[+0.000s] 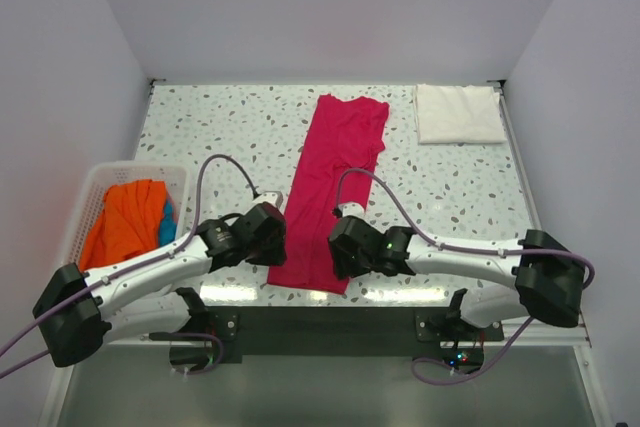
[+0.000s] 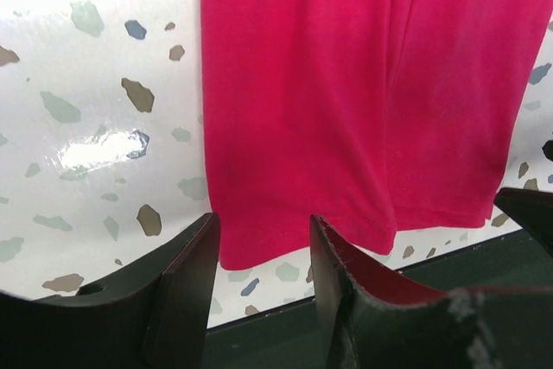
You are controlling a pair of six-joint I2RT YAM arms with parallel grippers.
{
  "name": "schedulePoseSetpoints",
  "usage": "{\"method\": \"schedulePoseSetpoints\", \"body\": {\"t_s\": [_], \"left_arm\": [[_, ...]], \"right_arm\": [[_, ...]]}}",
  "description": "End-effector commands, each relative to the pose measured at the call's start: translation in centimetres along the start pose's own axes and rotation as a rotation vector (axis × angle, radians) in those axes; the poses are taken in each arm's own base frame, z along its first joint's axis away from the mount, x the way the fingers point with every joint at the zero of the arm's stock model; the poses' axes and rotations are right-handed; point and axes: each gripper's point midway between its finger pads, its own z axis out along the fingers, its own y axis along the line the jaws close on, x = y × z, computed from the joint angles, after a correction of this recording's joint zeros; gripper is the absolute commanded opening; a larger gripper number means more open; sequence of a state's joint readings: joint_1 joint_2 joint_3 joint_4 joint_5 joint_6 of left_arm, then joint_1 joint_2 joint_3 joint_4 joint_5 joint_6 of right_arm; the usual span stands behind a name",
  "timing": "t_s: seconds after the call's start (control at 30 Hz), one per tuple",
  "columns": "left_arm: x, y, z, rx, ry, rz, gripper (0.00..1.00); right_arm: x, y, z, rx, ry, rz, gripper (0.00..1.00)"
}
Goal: Fold and stack the t-shirts
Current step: Fold the tshirt
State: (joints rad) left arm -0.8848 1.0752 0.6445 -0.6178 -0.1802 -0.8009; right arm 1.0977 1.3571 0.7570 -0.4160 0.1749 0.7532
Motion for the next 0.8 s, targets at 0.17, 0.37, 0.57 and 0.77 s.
{"method": "schedulePoseSetpoints", "body": {"t_s": [0.17,0.37,0.57,0.77], "left_arm": [[2.8,1.1,0.3,-0.006,0.064,-0.06,0.52],[3.7,1.7,0.8,-0.018,0.071,-0.092,0.53],[4.5,1.7,1.7,-0.003,0.086,-0.091,0.53],[5.9,0.6,2.6,0.068,0.132,-0.065,0.44]], "right_arm": [[0.8,1.6,-0.7,0.096,-0.077,-0.005,0.52],[2.9,1.5,0.2,0.129,-0.046,-0.015,0.52],[4.8,0.4,0.9,0.134,-0.017,0.026,0.24],[6.3,-2.3,-0.3,0.158,-0.012,0.066,0.11]]}}
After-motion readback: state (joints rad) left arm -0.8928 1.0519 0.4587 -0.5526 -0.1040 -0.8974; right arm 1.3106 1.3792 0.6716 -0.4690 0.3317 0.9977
